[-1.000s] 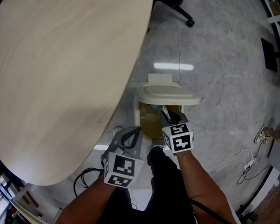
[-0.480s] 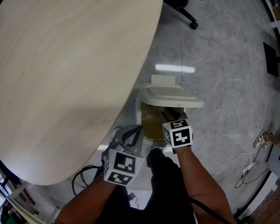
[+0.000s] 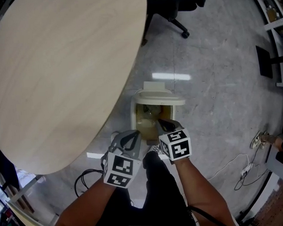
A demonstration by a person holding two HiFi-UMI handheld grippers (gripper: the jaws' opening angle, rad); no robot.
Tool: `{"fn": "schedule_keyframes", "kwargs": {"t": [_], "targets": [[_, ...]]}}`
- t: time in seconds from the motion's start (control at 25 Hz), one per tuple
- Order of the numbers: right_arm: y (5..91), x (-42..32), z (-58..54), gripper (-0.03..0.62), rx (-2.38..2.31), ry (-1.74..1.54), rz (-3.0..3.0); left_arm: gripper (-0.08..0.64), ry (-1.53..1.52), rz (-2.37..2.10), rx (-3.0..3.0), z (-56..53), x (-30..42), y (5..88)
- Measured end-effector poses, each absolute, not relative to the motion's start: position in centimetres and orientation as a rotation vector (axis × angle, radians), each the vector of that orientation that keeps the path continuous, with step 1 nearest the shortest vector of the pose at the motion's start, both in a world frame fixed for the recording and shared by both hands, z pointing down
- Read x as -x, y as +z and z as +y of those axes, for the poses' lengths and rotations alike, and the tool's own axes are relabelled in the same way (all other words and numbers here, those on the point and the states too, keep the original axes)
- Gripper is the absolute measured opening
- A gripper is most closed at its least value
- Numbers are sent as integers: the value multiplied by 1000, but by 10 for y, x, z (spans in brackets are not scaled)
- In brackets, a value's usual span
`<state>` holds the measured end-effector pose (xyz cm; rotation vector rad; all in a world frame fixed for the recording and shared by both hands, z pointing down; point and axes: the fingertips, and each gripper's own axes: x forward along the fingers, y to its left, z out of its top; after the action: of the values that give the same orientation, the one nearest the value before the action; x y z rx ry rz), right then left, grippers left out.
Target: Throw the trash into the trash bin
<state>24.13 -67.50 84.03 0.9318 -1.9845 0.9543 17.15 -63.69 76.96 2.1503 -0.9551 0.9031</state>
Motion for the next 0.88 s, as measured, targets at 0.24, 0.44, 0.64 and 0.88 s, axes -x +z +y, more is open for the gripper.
{"fn": "schedule_keyframes", "kwargs": {"t": [0.24, 0.44, 0.64, 0.88], "targets": [[735, -258, -684, 3, -1021, 930, -2189, 8, 854, -981, -2253, -652, -185, 707], [630, -281, -687, 3, -1055, 853, -2323, 8, 764, -1040, -2325, -657, -192, 624], [552, -294, -681, 3, -1062, 828, -2443, 8, 683, -1116, -2373, -661, -198, 554], [492, -300, -665, 3, -1033, 736, -2553, 8, 602, -1263, -2433, -664, -196, 485]]}}
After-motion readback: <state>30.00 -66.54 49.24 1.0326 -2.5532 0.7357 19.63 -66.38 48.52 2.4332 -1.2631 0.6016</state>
